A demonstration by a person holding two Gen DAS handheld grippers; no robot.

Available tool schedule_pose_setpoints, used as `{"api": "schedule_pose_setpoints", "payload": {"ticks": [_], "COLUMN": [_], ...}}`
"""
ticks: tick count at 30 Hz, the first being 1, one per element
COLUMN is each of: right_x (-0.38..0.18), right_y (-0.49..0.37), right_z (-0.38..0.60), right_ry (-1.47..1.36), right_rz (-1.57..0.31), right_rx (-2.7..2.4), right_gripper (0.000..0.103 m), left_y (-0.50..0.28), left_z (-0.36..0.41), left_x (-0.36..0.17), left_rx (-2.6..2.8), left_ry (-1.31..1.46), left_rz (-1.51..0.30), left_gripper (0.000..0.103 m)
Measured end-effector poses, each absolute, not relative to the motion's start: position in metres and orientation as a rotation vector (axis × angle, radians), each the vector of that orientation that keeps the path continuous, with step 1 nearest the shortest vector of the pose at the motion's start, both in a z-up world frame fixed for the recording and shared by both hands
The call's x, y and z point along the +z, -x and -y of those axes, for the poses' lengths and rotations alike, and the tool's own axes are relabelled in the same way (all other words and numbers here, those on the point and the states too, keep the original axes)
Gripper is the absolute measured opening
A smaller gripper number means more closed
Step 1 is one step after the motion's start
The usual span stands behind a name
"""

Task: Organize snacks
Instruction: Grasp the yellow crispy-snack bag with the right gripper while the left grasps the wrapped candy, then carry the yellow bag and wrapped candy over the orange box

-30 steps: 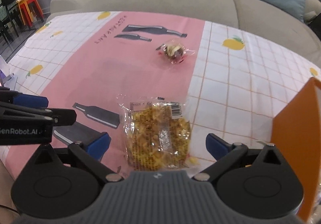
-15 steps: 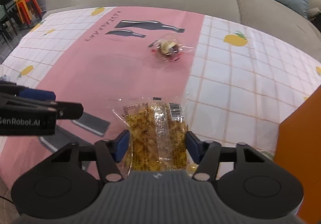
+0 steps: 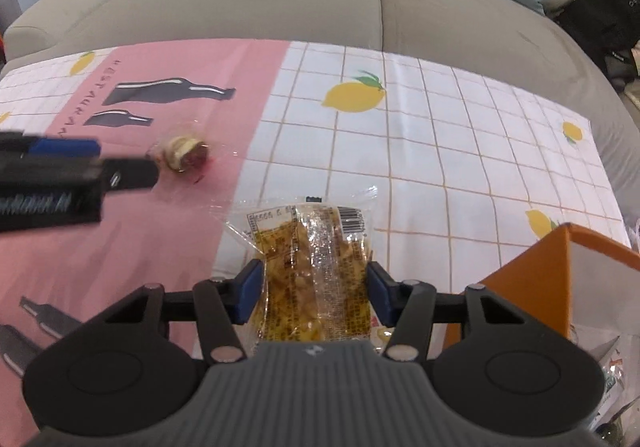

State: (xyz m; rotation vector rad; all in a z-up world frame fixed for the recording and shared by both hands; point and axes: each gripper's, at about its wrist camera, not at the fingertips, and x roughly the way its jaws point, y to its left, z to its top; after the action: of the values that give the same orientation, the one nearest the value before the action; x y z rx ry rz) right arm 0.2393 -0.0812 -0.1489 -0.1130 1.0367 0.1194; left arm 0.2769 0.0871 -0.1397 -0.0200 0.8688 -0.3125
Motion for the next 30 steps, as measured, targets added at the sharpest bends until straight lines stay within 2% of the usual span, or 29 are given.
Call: {"api": "schedule_pose_setpoints", "payload": {"ticks": [4, 8, 14, 22, 30], "right_x": [-0.154, -0.155, -0.156, -0.156, -0.147], "right_y": [-0.244, -0.248, -0.252, -0.253, -0.24], "right_z": [0.083, 0.084, 0.086, 0.086, 0.085], "right_ry": [0.097, 0.081, 0.066, 0.06, 0.06], "right_rz": [-1.034, -1.035, -1.038, -1.042, -1.042], "right_rx": [0.133, 0.146, 0.161, 0.159, 0.163], "right_gripper": [0.054, 0.055, 0.056, 0.055, 0.05], "left_y": [-0.293, -0.304, -0.305, -0.296, -0.262], "left_z": [-0.081, -0.08, -0.079, -0.074, -0.084], "left_x": [-0.152, -0.164, -0.17, -0.167, -0.145], "left_rx": [-0.324, -0.344, -0.385, -0.363, -0.305], "left_ry": [-0.007, -0.003, 0.033, 0.036, 0.104], "left_rz": [-0.872, -0.886, -0.887, -0.898, -0.886], "left_gripper": [0.08, 0.076, 0.055, 0.047, 0.046]}}
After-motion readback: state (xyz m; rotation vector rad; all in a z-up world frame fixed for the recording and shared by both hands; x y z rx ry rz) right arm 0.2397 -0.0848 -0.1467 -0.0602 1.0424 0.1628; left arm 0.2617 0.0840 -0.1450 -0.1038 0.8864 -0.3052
